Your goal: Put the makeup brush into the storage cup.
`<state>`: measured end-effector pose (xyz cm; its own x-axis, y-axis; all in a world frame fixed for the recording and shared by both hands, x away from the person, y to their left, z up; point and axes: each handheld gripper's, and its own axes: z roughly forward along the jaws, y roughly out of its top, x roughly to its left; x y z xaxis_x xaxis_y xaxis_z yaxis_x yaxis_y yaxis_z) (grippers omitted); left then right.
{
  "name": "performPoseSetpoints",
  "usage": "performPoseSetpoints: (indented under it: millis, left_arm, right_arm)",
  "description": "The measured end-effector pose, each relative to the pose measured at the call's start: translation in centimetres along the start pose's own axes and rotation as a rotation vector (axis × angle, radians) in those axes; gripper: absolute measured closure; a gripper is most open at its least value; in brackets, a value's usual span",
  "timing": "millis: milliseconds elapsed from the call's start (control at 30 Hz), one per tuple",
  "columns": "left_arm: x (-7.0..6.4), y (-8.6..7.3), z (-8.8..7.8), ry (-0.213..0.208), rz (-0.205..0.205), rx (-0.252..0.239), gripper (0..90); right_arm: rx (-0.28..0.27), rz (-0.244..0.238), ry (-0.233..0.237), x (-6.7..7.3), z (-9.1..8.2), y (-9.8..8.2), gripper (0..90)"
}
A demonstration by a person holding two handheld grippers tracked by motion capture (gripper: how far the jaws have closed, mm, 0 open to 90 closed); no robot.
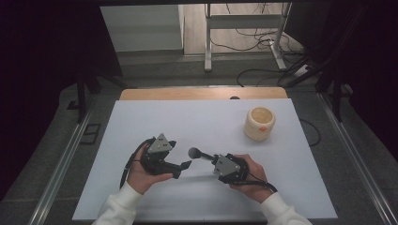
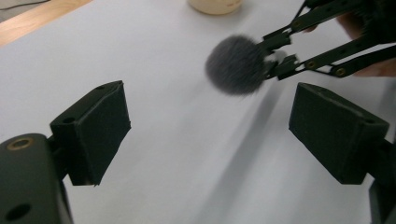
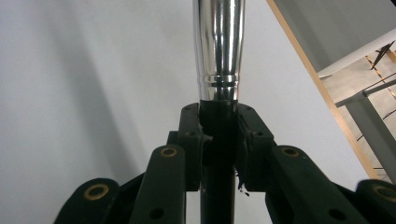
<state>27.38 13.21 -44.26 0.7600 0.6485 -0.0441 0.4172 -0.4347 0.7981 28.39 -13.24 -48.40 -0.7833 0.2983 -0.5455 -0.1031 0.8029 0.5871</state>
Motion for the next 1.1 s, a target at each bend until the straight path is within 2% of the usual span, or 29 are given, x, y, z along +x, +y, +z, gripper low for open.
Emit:
performPoseSetpoints:
  millis: [367, 533, 700, 767, 1100]
  left_arm:
    - [1.2, -2.5, -0.8, 0.067, -0.012, 0.002, 12.8]
    - [2.3, -4.3, -1.5, 0.107, -0.042, 0.007, 12.4]
    - [3.1, -5.7, -1.9, 0.126, -0.080, 0.009, 12.6]
    - [3.4, -6.2, -2.0, 0.143, -0.070, 0.007, 12.8]
    - [4.0, -7.8, -2.2, 0.169, -0.111, 0.016, 13.6]
  right_arm:
    - [-0.014, 0.030, -0.008, -0.3, -0.3, -0.1, 73.9]
    - [-0.012, 0.039, -0.012, -0.3, -0.3, -0.1, 73.9]
    - [-0.018, 0.044, -0.016, -0.3, -0.3, 0.0, 73.8]
    - [-0.021, 0.046, -0.015, -0.3, -0.4, 0.0, 73.8]
    - [-0.029, 0.070, -0.027, -0.6, -0.5, -0.1, 73.8]
